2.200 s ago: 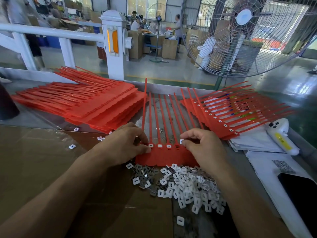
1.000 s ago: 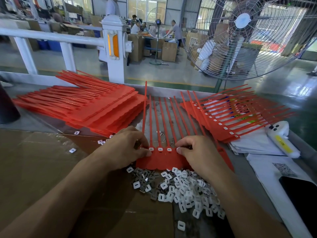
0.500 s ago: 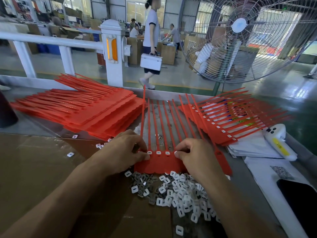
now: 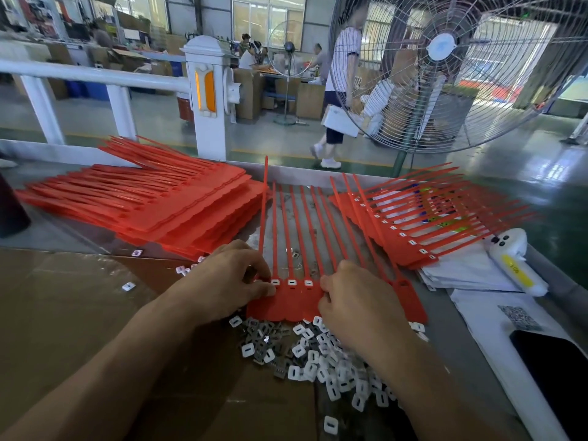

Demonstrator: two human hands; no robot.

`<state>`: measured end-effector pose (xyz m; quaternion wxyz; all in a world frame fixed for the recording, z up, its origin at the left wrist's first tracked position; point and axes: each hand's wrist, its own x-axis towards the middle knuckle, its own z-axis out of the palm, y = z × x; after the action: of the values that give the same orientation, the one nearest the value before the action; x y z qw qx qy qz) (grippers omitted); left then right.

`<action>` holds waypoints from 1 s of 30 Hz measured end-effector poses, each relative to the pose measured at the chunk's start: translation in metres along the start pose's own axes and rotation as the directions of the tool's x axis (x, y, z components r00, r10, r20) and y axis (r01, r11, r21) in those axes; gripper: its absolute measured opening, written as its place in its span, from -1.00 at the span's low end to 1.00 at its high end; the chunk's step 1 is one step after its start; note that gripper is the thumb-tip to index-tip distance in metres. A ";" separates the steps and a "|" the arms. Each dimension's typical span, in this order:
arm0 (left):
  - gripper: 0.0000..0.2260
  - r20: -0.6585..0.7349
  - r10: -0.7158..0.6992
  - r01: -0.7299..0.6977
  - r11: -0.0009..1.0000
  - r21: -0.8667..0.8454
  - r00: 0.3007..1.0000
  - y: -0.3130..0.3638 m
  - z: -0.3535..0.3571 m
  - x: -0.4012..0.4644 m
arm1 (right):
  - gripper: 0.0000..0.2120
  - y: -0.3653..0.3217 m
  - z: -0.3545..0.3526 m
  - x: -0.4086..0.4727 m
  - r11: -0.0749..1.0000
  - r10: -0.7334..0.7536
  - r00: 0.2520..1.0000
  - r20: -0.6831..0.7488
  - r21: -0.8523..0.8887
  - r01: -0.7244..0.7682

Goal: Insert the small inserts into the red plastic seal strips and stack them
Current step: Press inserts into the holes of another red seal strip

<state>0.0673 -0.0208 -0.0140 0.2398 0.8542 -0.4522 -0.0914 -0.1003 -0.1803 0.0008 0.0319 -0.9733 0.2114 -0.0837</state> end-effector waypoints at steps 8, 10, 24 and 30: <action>-0.80 -0.005 0.004 -0.004 1.000 0.001 1.000 0.000 0.000 0.000 | -0.73 0.003 -0.009 -0.004 0.999 -0.021 0.997 0.068 0.033 0.019; -0.80 -0.001 0.004 -0.004 1.000 -0.005 1.000 0.000 0.000 0.000 | -0.73 0.005 -0.008 -0.005 0.998 -0.025 0.998 0.053 0.057 0.022; -0.79 -0.004 -0.010 0.010 1.000 -0.021 1.000 -0.002 0.001 0.002 | -0.63 0.011 -0.008 -0.002 0.995 -0.061 0.998 0.018 0.077 0.059; -0.80 -0.020 0.005 -0.006 0.999 -0.033 1.000 -0.001 0.000 0.002 | -0.84 0.041 -0.016 0.001 0.911 -0.101 0.986 0.135 0.411 0.037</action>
<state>0.0688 -0.0221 -0.0143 0.2585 0.8498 -0.4506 -0.0893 -0.1188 -0.2187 0.0125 0.2467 -0.9558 0.1516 -0.0520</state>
